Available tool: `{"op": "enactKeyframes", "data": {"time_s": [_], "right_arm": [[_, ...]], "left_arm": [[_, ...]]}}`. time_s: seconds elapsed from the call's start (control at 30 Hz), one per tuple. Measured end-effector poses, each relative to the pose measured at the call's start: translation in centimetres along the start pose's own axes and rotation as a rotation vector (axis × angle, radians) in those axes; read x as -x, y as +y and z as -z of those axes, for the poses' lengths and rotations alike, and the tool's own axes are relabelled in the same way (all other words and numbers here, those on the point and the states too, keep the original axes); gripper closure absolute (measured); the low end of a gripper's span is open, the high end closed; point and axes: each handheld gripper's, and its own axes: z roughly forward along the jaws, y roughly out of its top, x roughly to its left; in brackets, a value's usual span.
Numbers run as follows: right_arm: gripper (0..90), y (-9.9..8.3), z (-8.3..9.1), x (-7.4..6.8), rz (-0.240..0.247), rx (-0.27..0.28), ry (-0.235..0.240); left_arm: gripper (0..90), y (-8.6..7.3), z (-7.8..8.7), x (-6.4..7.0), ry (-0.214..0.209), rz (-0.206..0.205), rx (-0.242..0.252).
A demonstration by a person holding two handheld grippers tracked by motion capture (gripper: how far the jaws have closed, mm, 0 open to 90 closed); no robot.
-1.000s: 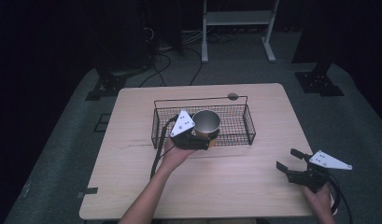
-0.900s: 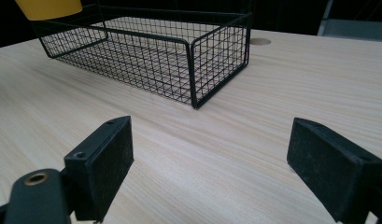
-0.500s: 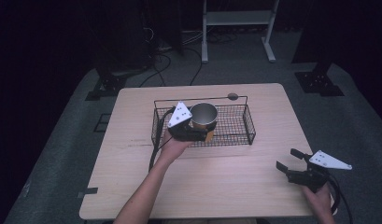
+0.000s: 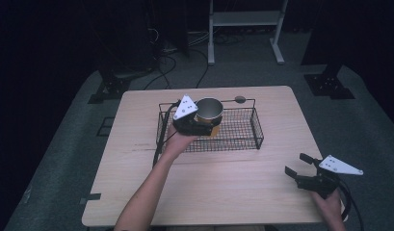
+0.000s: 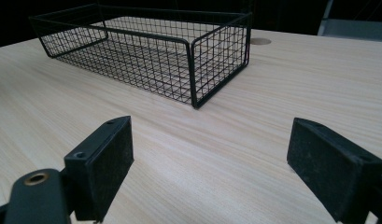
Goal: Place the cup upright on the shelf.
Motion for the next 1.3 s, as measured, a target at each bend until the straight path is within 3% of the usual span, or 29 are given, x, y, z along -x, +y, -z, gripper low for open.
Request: {"op": "enactKeyframes", "data": {"time_s": [0.9, 1.0, 1.3], "right_arm": [[13.5, 0.0, 0.1, 0.0, -0.005, 0.002, 0.002], [13.5, 0.0, 0.0, 0.0, 0.000, 0.002, 0.003], [13.5, 0.0, 0.0, 0.0, -0.002, 0.002, 0.003]], "left_arm": [[12.5, 0.1, -2.5, -4.8, -0.016, 0.025, -0.044], [12.5, -0.1, -2.6, -5.1, -0.017, 0.027, -0.030], [12.5, -1.3, -3.2, -6.4, -0.016, 0.054, -0.051]]}}
